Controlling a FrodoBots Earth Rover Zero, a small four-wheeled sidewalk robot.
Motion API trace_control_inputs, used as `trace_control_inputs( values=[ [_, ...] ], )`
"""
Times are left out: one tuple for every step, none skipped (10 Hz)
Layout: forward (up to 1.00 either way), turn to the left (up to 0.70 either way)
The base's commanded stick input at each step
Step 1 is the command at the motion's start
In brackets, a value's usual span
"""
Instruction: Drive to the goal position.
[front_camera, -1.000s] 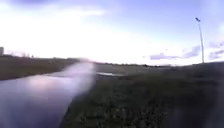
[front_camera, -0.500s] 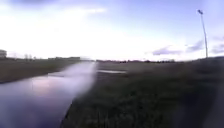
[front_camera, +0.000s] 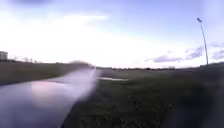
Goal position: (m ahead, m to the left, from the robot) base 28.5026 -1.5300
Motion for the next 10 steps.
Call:
trace_control_inputs(
  values=[
    [0.45, 0.27],
    [0.45, 0.27],
    [0.45, 0.27],
    [0.45, 0.27],
    [0.45, 0.27],
    [0.2, 0.37],
    [0.0, 0.45],
    [0.0, 0.45],
    [0.0, 0.45],
    [0.0, 0.45]
  ],
)
